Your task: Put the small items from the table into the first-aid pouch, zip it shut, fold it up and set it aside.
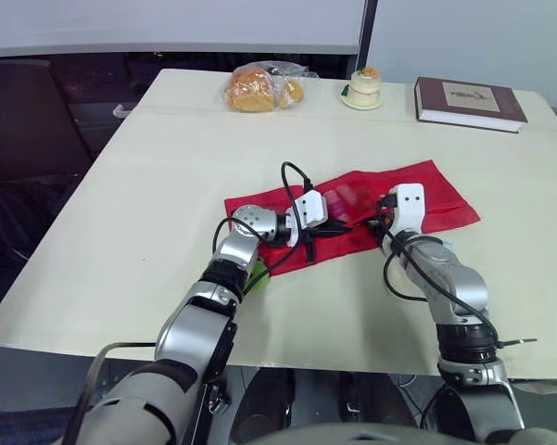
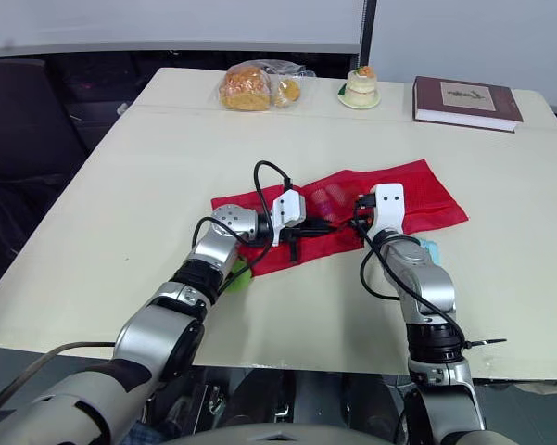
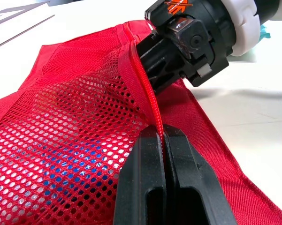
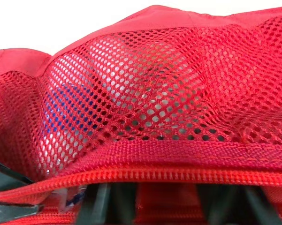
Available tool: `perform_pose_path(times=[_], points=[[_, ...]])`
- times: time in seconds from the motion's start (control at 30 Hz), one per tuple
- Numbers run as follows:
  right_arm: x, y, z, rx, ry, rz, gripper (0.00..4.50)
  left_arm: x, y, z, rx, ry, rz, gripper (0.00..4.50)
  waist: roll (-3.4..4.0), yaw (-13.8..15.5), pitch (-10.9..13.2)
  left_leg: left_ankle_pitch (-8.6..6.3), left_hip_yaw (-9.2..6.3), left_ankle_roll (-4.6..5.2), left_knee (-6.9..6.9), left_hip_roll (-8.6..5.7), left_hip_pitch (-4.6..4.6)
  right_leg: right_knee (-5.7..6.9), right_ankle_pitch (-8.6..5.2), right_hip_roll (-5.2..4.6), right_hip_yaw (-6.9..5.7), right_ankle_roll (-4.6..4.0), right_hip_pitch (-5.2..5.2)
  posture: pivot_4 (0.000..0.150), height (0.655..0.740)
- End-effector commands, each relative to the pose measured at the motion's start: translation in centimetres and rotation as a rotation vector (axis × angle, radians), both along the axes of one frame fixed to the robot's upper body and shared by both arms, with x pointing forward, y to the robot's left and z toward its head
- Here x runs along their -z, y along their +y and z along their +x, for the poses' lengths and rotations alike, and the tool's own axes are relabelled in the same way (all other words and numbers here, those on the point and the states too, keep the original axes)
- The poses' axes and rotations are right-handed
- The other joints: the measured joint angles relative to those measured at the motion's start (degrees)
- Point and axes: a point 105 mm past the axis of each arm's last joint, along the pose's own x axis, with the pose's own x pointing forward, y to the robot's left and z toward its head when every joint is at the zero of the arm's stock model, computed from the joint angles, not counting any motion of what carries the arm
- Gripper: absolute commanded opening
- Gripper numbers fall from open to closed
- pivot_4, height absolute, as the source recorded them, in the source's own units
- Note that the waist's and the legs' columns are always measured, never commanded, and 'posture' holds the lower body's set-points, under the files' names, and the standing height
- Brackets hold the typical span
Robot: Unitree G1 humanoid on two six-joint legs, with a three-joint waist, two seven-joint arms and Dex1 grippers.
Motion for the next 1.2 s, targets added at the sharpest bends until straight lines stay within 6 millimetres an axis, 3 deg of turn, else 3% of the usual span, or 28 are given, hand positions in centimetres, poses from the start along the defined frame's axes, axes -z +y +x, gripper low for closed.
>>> perform_pose_path(times=[0.03,0.07,0.17,0.23,0.5,0.7,0.73,1.0,1.2], points=[[-1.8,-0.3,-0.6,-0.015,-0.082,0.003,3.73,-0.4,-0.4,-0.2,0.031,-0.024,0.002,0.00,0.00,0.01,0.00,0.00,0.00,0.00,0.00,0.00,0.00,0.00,0.00,0.00,0.00,0.00,0.00,0.150,0.7289],[-1.8,-0.5,-1.1,-0.036,-0.082,-0.008,4.18,-0.5,-0.3,0.0,0.021,-0.025,0.003,0.00,0.00,0.04,0.00,0.00,-0.01,0.00,0.00,0.00,0.00,0.00,0.00,0.00,0.00,0.00,0.00,0.150,0.7289],[-1.8,-0.9,-1.9,-0.059,-0.089,-0.041,4.18,-0.6,0.0,0.4,0.004,-0.026,0.006,0.00,0.01,-0.05,0.01,0.00,0.00,0.00,0.00,-0.01,-0.01,-0.02,0.00,-0.02,0.00,0.00,0.00,0.150,0.7289],[-1.9,-1.2,-2.3,-0.068,-0.098,-0.072,3.27,-0.7,0.1,0.6,-0.003,-0.027,0.006,0.00,0.01,-0.23,0.01,0.00,0.01,0.00,0.00,-0.01,0.00,-0.01,0.00,-0.01,0.01,0.00,0.00,0.150,0.7289],[-1.3,-1.8,-4.3,-0.115,-0.084,-0.182,3.27,-1.0,0.0,0.9,-0.009,-0.032,0.003,0.00,0.01,-0.51,0.01,0.00,-0.01,0.00,-0.01,0.01,0.00,-0.01,0.00,0.00,0.00,0.00,0.00,0.150,0.7289],[-0.9,-1.8,-4.5,-0.119,-0.077,-0.198,0.26,-1.0,-0.1,0.9,-0.001,-0.033,0.005,0.00,0.01,-0.51,0.01,0.00,-0.01,0.00,-0.01,0.01,0.00,-0.02,-0.01,0.01,0.00,0.01,0.00,0.150,0.7289],[-0.8,-1.8,-4.4,-0.121,-0.074,-0.205,0.06,-1.0,-0.1,0.9,0.001,-0.034,0.006,0.00,0.01,-0.50,0.01,0.00,-0.01,0.00,-0.01,0.01,0.00,-0.02,-0.01,0.01,0.00,0.01,0.00,0.150,0.7289],[-0.4,-1.2,-2.9,-0.107,-0.085,-0.219,0.06,-1.0,-0.2,0.7,0.015,-0.036,0.010,0.00,0.01,-0.54,0.01,0.00,-0.01,0.00,-0.01,0.00,0.00,-0.02,-0.01,0.01,-0.01,0.01,0.00,0.150,0.7289],[-1.7,0.0,-0.5,-0.115,-0.174,-0.256,0.06,-0.8,-0.3,0.4,0.035,-0.036,0.018,0.00,0.01,-0.65,0.01,0.00,0.00,0.00,-0.01,0.00,0.00,-0.02,-0.01,0.01,0.00,0.01,0.00,0.150,0.7289]])
